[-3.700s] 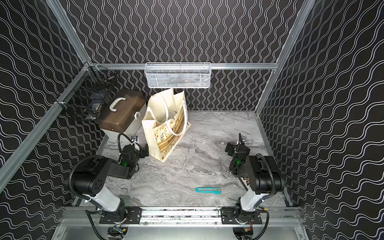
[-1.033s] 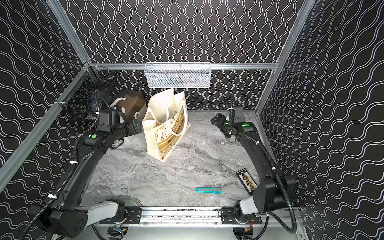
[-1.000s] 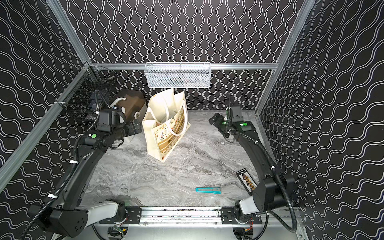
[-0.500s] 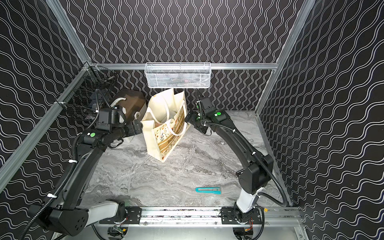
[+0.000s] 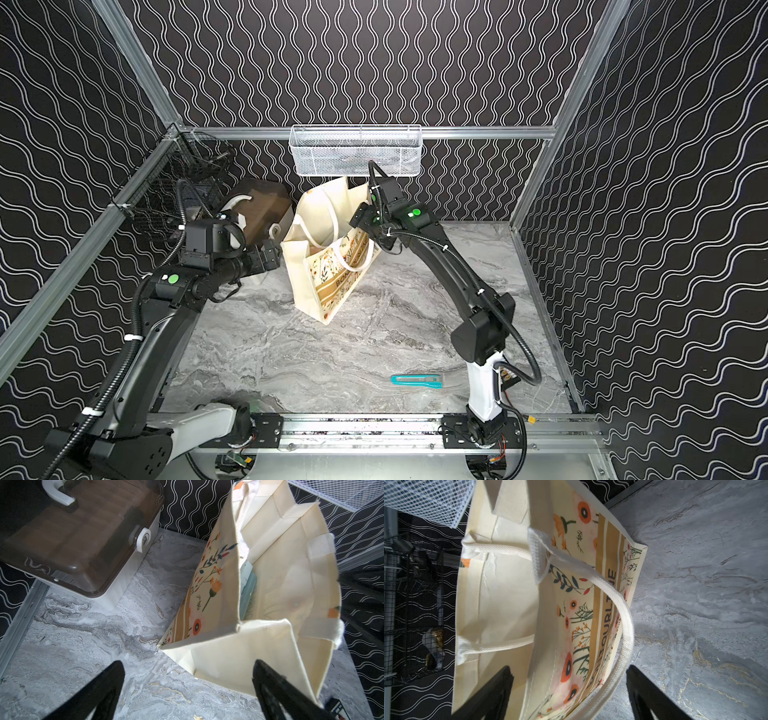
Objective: Take out the pencil case from the canvas bag
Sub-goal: Move the canvas bag to the center of the board.
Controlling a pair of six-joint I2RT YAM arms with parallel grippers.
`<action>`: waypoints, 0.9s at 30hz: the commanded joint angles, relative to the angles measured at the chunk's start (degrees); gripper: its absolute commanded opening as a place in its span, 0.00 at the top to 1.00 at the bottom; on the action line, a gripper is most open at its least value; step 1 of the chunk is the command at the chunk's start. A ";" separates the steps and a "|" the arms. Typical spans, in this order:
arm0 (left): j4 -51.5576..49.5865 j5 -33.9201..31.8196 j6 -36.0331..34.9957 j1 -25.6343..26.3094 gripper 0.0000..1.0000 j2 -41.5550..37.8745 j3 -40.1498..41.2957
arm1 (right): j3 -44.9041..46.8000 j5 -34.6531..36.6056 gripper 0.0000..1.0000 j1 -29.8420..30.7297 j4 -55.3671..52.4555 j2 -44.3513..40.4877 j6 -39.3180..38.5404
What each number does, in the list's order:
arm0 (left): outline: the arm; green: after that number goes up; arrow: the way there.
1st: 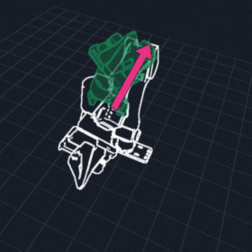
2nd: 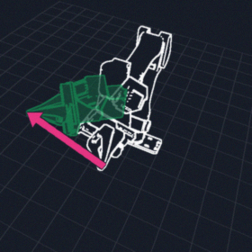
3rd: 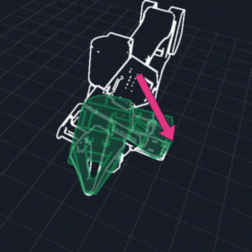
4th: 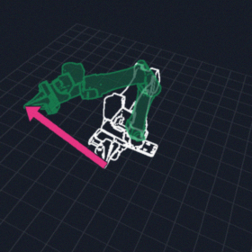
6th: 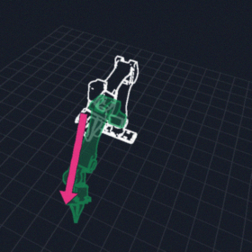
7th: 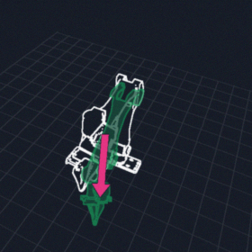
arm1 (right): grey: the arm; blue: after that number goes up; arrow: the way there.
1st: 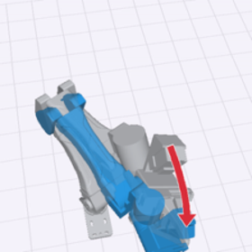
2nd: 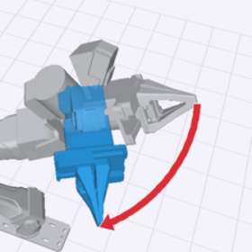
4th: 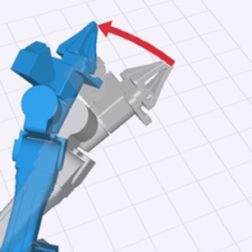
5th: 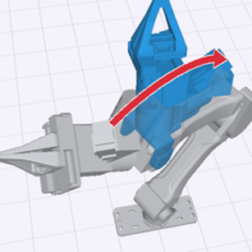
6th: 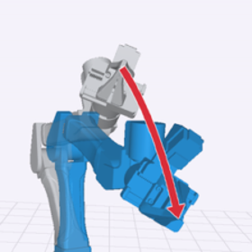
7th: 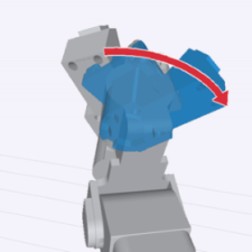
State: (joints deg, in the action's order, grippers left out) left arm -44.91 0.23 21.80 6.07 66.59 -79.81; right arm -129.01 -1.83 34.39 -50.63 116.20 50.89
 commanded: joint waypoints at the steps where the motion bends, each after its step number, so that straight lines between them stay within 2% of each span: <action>1: 1.11 1.65 -1.54 0.00 0.01 -0.73 0.08 | -4.95 1.42 0.17 0.06 -5.77 4.25 -0.18; 4: 0.38 1.79 -1.93 0.00 0.01 -0.52 -0.42 | -7.41 0.77 0.27 0.10 -6.54 6.49 -0.19; 9: -1.48 1.63 -2.50 0.00 0.01 0.57 -2.14 | -6.83 0.21 0.51 0.18 -5.47 5.76 -0.09; 12: -4.44 2.99 -2.50 0.00 0.01 3.59 -5.28 | -3.72 -1.21 0.69 0.06 -2.85 2.90 -0.60; 15: -7.47 8.22 -2.07 0.09 0.01 7.31 -9.88 | 1.49 -1.86 0.78 0.06 1.08 -2.41 -1.28; 18: -7.72 10.63 -1.02 0.27 0.01 8.70 -12.49 | 4.06 -2.16 0.92 -0.03 1.51 -5.94 -2.76; 21: -9.98 10.62 -0.82 0.89 0.01 10.66 -16.18 | 4.91 -1.55 1.00 -0.20 -0.71 -8.80 -4.73; 27: -13.10 8.38 -0.99 5.13 0.01 13.24 -20.86 | 13.05 -2.49 1.00 -1.48 -2.98 -17.01 -8.72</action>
State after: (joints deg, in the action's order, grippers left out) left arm -55.24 9.08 20.88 9.74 78.98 -99.39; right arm -118.15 -3.86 33.50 -54.30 102.65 45.25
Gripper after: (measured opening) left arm 0.993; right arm 0.051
